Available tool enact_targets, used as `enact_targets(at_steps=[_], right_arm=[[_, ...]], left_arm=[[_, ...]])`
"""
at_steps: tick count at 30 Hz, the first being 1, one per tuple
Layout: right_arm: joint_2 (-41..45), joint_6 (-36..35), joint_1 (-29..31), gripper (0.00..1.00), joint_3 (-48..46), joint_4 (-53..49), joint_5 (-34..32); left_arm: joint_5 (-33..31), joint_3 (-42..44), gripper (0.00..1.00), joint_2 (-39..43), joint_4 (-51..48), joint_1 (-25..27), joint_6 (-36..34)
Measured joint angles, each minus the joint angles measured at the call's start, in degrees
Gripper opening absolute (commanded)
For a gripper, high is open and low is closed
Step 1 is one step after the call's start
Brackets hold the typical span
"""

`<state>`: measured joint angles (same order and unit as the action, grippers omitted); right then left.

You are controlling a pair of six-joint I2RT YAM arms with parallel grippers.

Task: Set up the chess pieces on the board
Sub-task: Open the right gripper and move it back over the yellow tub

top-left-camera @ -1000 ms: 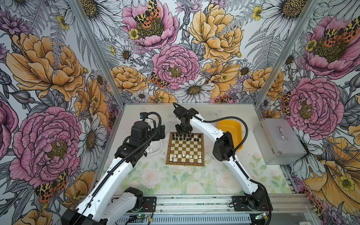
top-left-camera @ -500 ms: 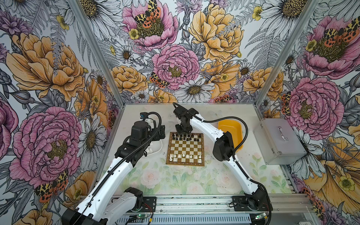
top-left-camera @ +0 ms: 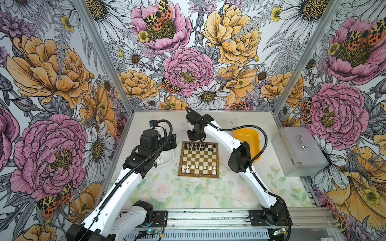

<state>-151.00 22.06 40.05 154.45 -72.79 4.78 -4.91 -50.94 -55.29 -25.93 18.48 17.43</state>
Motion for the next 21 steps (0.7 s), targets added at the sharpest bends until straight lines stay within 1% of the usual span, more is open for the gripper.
enact_targets(at_steps=[4,9,13,16,19,21], right_arm=[[0.0,-0.5,-0.3,0.28,0.0,0.5,-0.5],[0.9,-1.4,-1.6,0.47,0.3,1.7,-2.2],[5.4,-2.5,-4.5,0.51,0.3,2.0,-5.4],[12.5,-3.2,-7.8,0.53,-1.8,2.9,-8.2],[24.1,-3.5,-11.0,0.53,-10.3,4.5,-12.0],[32.0,-3.5,-12.7,0.52,-18.0,5.3,-15.3]], left_arm=[[0.1,0.0,0.99,0.0,0.0,-0.4,0.0],[0.4,-1.4,0.99,-1.9,0.4,-0.4,-0.5],[1.6,-3.9,0.99,-4.5,1.5,-0.4,-1.2],[2.9,-5.9,0.99,-6.8,2.8,-0.3,-1.4],[3.6,-7.9,0.99,-9.8,3.8,1.0,-1.7],[3.9,-9.6,0.99,-12.5,4.5,3.2,-2.3]])
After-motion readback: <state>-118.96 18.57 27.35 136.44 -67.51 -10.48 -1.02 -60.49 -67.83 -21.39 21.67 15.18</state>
